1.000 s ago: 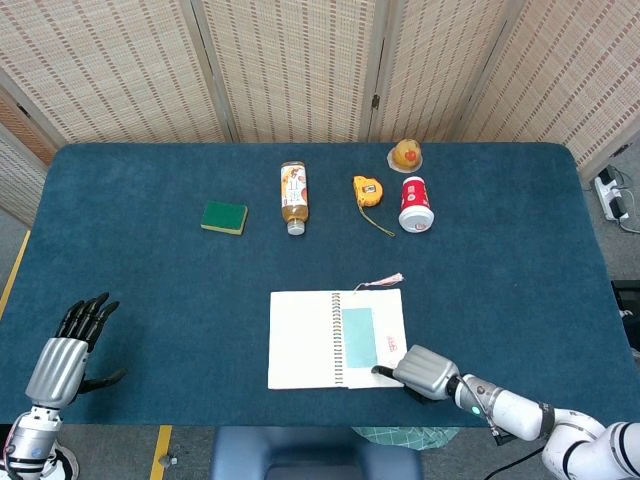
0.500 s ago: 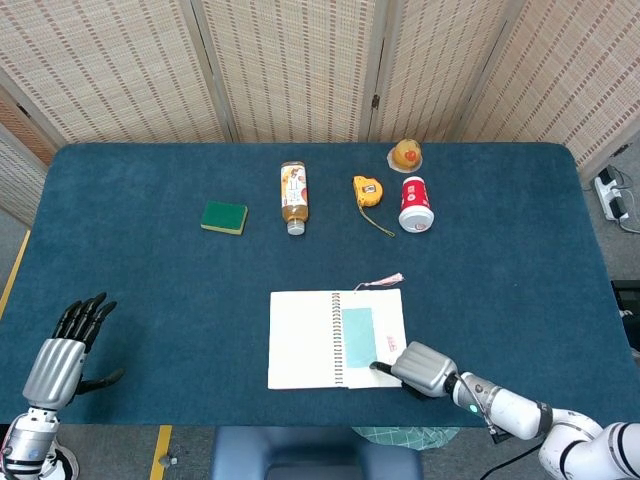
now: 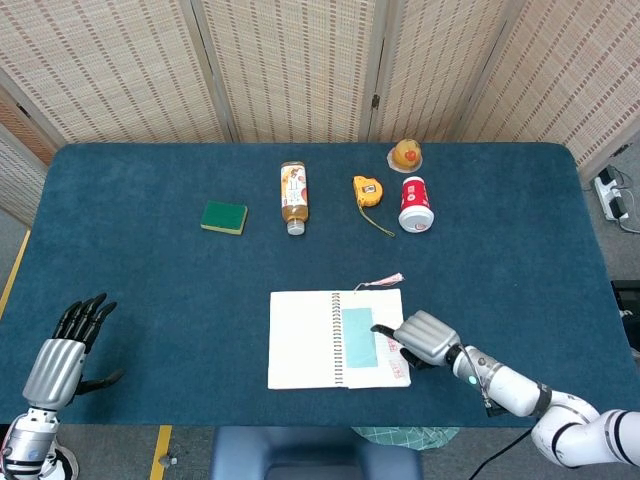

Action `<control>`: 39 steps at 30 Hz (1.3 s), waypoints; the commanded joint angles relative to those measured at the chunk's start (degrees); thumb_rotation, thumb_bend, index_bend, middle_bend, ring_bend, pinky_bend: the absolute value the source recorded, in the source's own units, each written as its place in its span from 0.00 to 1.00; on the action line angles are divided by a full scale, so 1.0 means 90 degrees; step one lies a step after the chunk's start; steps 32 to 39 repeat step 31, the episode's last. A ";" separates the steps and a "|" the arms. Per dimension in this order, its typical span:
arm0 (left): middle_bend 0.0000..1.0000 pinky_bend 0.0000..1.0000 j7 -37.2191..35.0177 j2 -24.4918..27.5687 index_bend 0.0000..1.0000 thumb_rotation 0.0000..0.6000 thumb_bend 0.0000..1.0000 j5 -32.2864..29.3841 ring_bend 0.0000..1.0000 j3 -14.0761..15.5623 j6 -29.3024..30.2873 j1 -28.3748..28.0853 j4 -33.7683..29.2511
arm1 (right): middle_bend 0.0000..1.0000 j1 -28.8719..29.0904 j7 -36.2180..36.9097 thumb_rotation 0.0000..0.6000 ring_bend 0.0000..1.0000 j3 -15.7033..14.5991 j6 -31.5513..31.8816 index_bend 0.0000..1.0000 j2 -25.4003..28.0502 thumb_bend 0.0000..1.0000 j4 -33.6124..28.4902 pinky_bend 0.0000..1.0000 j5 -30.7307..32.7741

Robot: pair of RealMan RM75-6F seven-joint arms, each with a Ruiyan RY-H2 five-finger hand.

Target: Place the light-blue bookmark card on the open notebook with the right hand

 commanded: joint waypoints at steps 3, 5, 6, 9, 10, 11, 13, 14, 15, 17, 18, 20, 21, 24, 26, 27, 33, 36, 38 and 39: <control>0.03 0.00 -0.0033 0.0008 0.10 1.00 0.14 -0.0006 0.00 -0.0007 0.0011 0.0005 0.0020 | 0.84 -0.0269 0.0183 1.00 0.92 0.0240 0.0681 0.14 -0.0122 0.57 0.0161 0.86 0.0114; 0.03 0.00 -0.0058 0.0014 0.10 1.00 0.14 -0.0014 0.00 -0.0010 0.0006 0.0005 0.0029 | 0.70 -0.0543 0.0213 1.00 0.79 0.0306 0.1208 0.12 -0.0122 0.45 0.0190 0.74 0.0138; 0.03 0.00 -0.0073 0.0021 0.10 1.00 0.14 -0.0016 0.00 -0.0010 0.0009 0.0008 0.0026 | 0.65 -0.0729 0.0261 1.00 0.74 0.0330 0.1526 0.11 -0.0108 0.40 0.0195 0.70 0.0165; 0.03 0.00 -0.0078 0.0028 0.10 1.00 0.14 -0.0010 0.00 -0.0009 0.0021 0.0013 0.0024 | 0.43 -0.1133 0.0463 1.00 0.52 0.0331 0.2117 0.07 -0.0034 0.22 0.0253 0.51 0.0205; 0.03 0.00 -0.0069 0.0027 0.10 1.00 0.14 -0.0003 0.00 -0.0006 0.0019 0.0012 0.0023 | 0.38 -0.1223 0.0530 1.00 0.47 0.0308 0.2201 0.06 0.0015 0.20 0.0264 0.46 0.0219; 0.03 0.00 -0.0056 0.0026 0.10 1.00 0.14 0.0002 0.00 -0.0003 0.0018 0.0012 0.0021 | 0.34 -0.1303 0.0567 1.00 0.43 0.0280 0.2276 0.05 0.0075 0.18 0.0271 0.41 0.0216; 0.03 0.00 -0.0033 0.0022 0.10 1.00 0.14 0.0019 0.00 0.0000 0.0032 0.0014 0.0006 | 0.24 -0.1491 0.0508 1.00 0.32 0.0177 0.2427 0.02 0.0261 0.13 0.0273 0.31 0.0198; 0.03 0.00 -0.0023 0.0019 0.10 1.00 0.14 0.0027 0.00 -0.0003 0.0046 0.0017 0.0001 | 0.18 -0.1585 0.0434 1.00 0.26 0.0133 0.2502 0.01 0.0355 0.09 0.0250 0.25 0.0223; 0.03 0.00 -0.0007 0.0015 0.10 1.00 0.14 0.0030 0.00 -0.0009 0.0062 0.0021 -0.0001 | 0.13 -0.1742 0.0307 1.00 0.21 0.0086 0.2664 0.00 0.0471 0.06 0.0202 0.20 0.0275; 0.03 0.00 0.0018 0.0004 0.10 1.00 0.14 0.0029 0.00 -0.0017 0.0077 0.0026 0.0006 | 0.03 -0.2063 0.0133 1.00 0.09 0.0049 0.3100 0.00 0.0586 0.01 0.0121 0.08 0.0337; 0.03 0.00 0.0040 -0.0005 0.10 1.00 0.14 0.0022 0.00 -0.0021 0.0084 0.0030 0.0015 | 0.01 -0.2330 0.0060 1.00 0.06 0.0040 0.3519 0.00 0.0613 0.00 0.0105 0.04 0.0335; 0.03 0.00 0.0067 -0.0015 0.10 1.00 0.14 0.0013 0.00 -0.0026 0.0082 0.0032 0.0029 | 0.00 -0.2767 0.0071 1.00 0.02 0.0037 0.4213 0.00 0.0589 0.00 0.0171 0.00 0.0292; 0.03 0.00 0.0075 -0.0016 0.10 1.00 0.14 0.0008 0.00 -0.0026 0.0077 0.0032 0.0032 | 0.00 -0.3056 0.0143 1.00 0.02 0.0028 0.4629 0.00 0.0564 0.00 0.0256 0.00 0.0281; 0.03 0.00 0.0127 -0.0009 0.10 1.00 0.14 0.0036 0.00 -0.0010 0.0065 0.0026 0.0030 | 0.00 -0.3706 0.0509 1.00 0.00 0.0032 0.5492 0.00 0.0495 0.00 0.0517 0.00 0.0300; 0.03 0.00 0.0174 0.0000 0.10 1.00 0.14 0.0063 0.00 0.0011 0.0049 0.0022 0.0013 | 0.00 -0.4020 0.0765 1.00 0.00 0.0062 0.5893 0.00 0.0426 0.00 0.0714 0.00 0.0309; 0.03 0.00 0.0222 0.0003 0.10 1.00 0.14 0.0078 0.00 0.0021 0.0044 0.0021 -0.0006 | 0.00 -0.4145 0.0813 1.00 0.00 0.0051 0.5990 0.00 0.0440 0.00 0.0775 0.00 0.0310; 0.03 0.00 0.0324 0.0004 0.10 1.00 0.14 0.0155 0.00 0.0046 0.0095 0.0034 -0.0075 | 0.00 -0.4318 0.1000 1.00 0.00 0.0098 0.6251 0.00 0.0508 0.00 0.0809 0.00 0.0037; 0.03 0.00 0.0324 0.0004 0.10 1.00 0.14 0.0155 0.00 0.0046 0.0095 0.0034 -0.0075 | 0.00 -0.4318 0.1000 1.00 0.00 0.0098 0.6251 0.00 0.0508 0.00 0.0809 0.00 0.0037; 0.03 0.00 0.0324 0.0004 0.10 1.00 0.14 0.0155 0.00 0.0046 0.0095 0.0034 -0.0075 | 0.00 -0.4318 0.1000 1.00 0.00 0.0098 0.6251 0.00 0.0508 0.00 0.0809 0.00 0.0037; 0.03 0.00 0.0324 0.0004 0.10 1.00 0.14 0.0155 0.00 0.0046 0.0095 0.0034 -0.0075 | 0.00 -0.4318 0.1000 1.00 0.00 0.0098 0.6251 0.00 0.0508 0.00 0.0809 0.00 0.0037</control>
